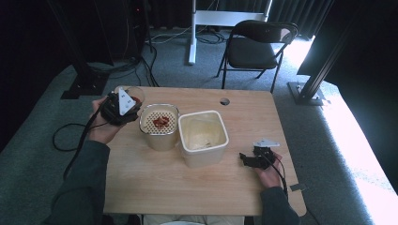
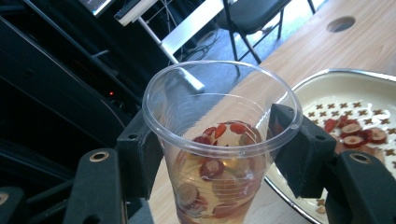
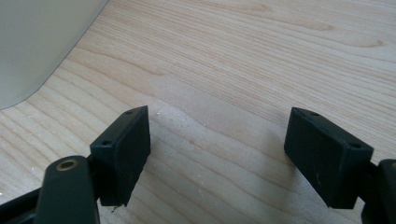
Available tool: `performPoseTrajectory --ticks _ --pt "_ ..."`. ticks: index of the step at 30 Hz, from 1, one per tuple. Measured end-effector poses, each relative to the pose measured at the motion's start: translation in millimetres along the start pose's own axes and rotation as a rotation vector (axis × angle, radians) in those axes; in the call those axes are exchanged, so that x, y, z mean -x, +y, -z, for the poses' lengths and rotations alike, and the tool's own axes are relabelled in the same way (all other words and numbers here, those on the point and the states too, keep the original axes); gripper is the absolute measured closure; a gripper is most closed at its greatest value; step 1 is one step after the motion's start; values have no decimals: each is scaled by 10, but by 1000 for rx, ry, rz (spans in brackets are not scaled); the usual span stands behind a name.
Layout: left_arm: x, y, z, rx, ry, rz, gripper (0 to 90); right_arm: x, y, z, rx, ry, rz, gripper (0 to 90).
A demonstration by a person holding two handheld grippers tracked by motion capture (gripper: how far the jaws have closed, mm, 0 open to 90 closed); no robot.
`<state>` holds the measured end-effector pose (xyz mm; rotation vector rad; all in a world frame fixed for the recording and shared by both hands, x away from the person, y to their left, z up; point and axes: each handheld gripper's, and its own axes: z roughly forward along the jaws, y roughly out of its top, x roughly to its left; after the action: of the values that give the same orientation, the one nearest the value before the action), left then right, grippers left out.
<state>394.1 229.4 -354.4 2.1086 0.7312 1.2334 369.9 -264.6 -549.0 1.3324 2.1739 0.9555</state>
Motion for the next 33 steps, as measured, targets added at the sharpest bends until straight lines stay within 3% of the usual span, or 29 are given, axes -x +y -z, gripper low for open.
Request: performPoseTrajectory --ticks 6,7,14,15,24,25,27,33 --pt "74 17 -55 -38 36 -66 387 0 0 0 0 0 0 221" --pt "125 29 -82 -58 52 -111 387 0 0 0 0 0 0 221" --pt "215 51 -145 -93 85 -195 389 0 0 -1 0 0 0 221" --pt "243 61 -162 -109 101 -231 390 0 0 0 0 0 0 221" --pt "331 94 -214 -134 125 -322 393 0 0 0 1 0 0 220" --pt "357 102 -226 -156 135 -366 393 0 0 0 0 0 0 221" --pt "389 109 -241 -173 146 -410 394 0 0 0 0 1 -1 220" --pt "483 138 -269 -198 170 -513 399 0 0 0 0 1 -1 220"
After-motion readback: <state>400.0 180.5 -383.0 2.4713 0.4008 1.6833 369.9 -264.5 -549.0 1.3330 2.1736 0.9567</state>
